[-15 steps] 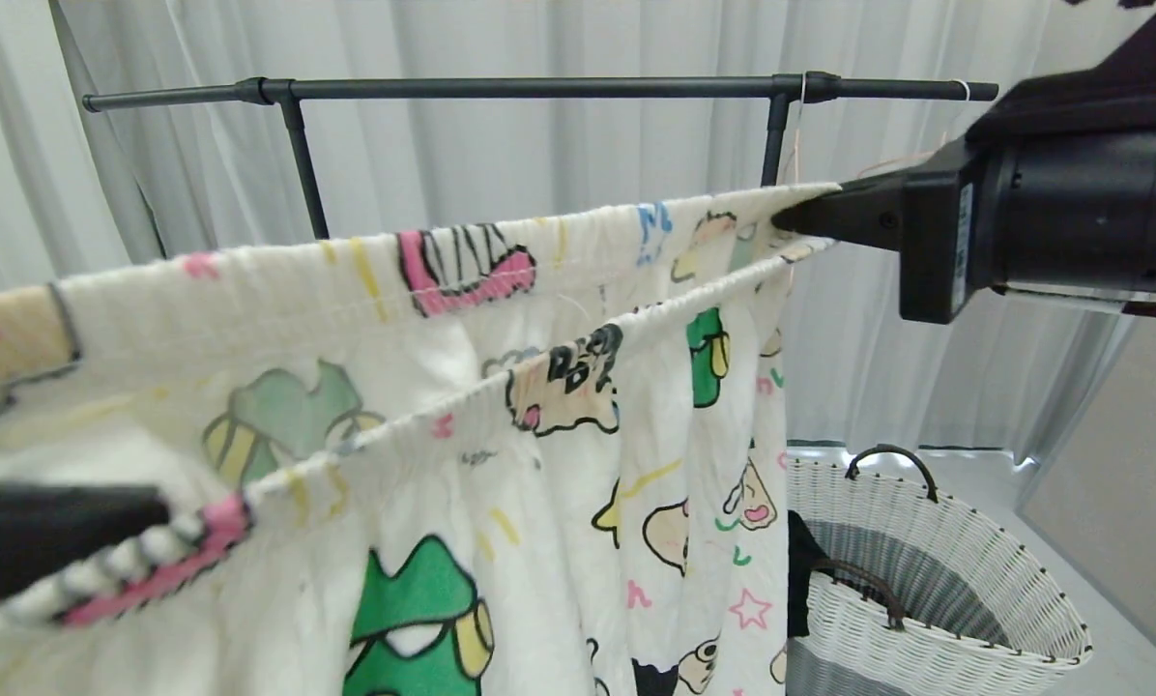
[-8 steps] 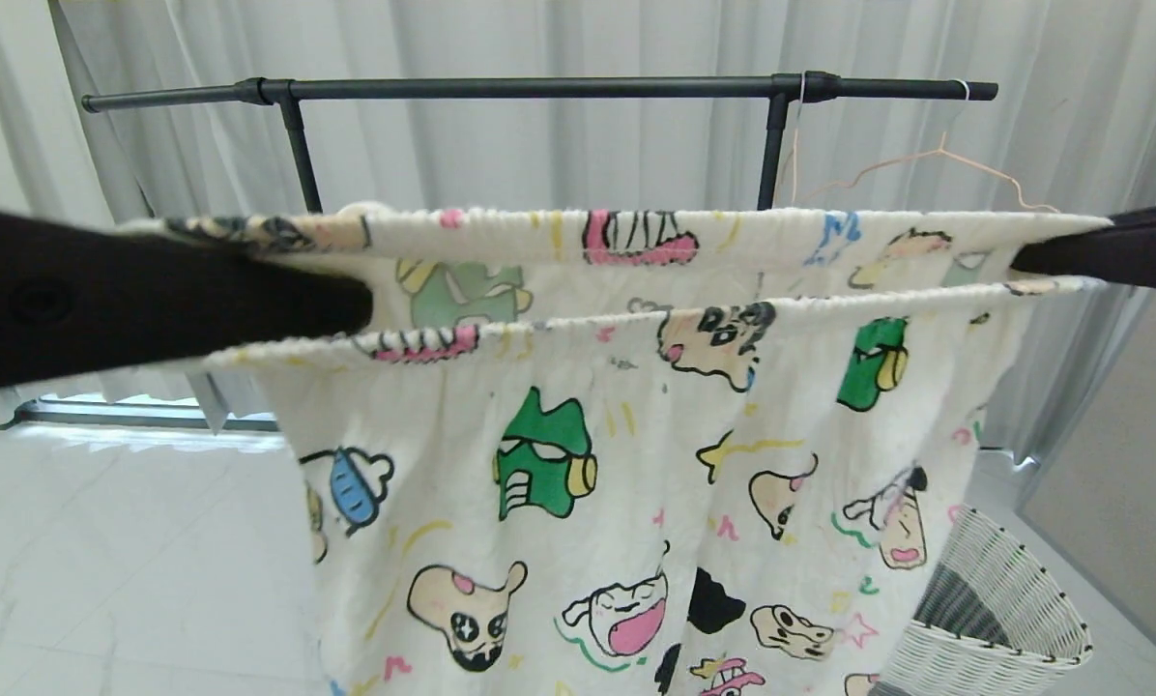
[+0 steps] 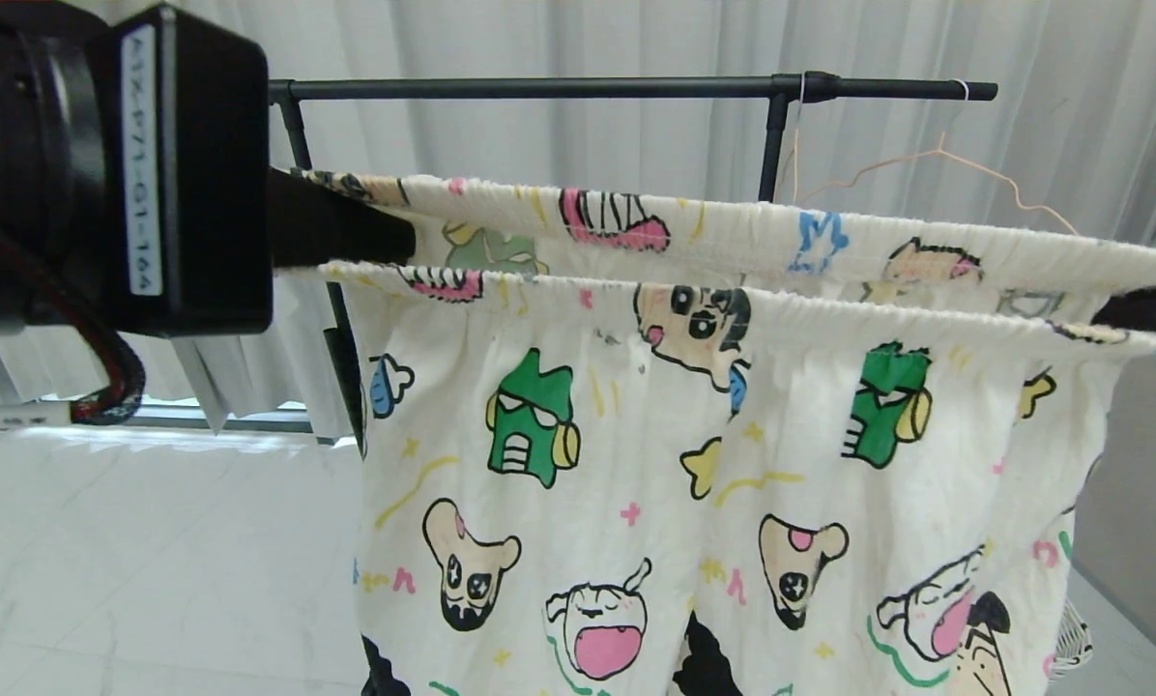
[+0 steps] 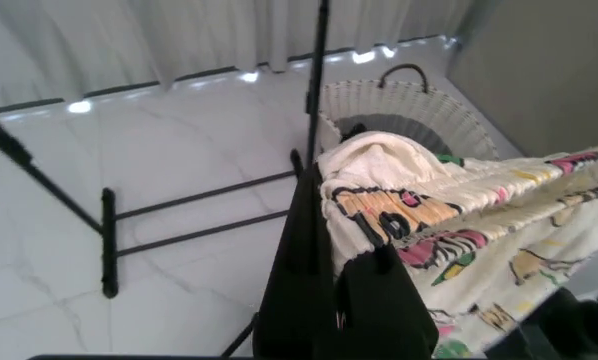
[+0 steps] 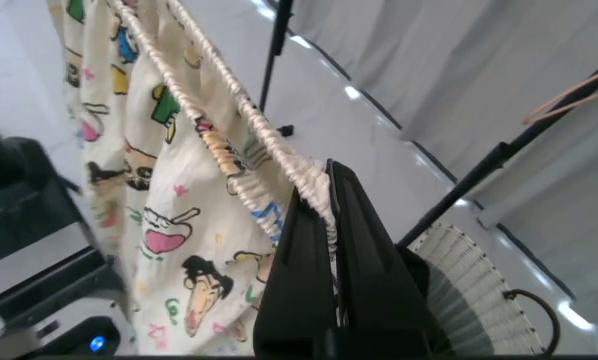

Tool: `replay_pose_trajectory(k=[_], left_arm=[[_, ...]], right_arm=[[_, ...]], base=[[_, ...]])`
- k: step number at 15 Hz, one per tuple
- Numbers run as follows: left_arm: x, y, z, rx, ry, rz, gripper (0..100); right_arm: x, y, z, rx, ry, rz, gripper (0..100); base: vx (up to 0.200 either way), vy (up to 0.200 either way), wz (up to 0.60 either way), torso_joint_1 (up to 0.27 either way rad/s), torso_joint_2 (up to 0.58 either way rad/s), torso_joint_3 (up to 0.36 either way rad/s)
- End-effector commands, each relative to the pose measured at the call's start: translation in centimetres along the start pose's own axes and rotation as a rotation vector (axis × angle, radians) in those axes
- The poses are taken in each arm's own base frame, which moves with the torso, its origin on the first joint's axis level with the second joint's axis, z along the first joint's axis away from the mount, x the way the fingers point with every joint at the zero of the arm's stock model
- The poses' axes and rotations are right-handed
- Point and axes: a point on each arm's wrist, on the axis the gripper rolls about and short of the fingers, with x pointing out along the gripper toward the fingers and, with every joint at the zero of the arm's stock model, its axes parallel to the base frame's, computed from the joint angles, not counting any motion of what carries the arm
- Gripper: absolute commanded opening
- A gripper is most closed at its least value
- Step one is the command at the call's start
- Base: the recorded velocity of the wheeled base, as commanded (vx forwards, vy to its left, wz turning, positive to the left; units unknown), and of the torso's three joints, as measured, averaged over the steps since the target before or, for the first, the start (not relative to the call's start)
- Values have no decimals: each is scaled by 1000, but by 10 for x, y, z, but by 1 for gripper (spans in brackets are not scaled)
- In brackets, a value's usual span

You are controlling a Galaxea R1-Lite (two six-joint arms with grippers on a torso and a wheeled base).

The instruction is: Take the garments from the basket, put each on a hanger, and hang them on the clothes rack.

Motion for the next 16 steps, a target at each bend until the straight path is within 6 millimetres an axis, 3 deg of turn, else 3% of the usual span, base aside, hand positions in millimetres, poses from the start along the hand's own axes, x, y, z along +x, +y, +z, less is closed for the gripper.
replay_pose_trajectory(k=[1, 4, 11, 16], left_arm=[[1, 2, 0, -5, -1, 16, 0], [0, -8, -3, 22, 12, -31, 0], [-5, -9, -3, 24, 4, -48, 0], [-8, -15, -5, 37, 6, -83, 0]], right_arm=[[8, 1, 0, -4, 17, -12, 0], [8, 1, 1, -2, 14, -20, 0], [9, 1, 1, -2, 17, -19, 0], [26, 2, 4, -4, 23, -19, 0]], base=[[0, 0, 0, 0, 0, 0], [0, 0, 0, 0, 0, 0], [0, 0, 0, 0, 0, 0], [0, 0, 0, 0, 0, 0]])
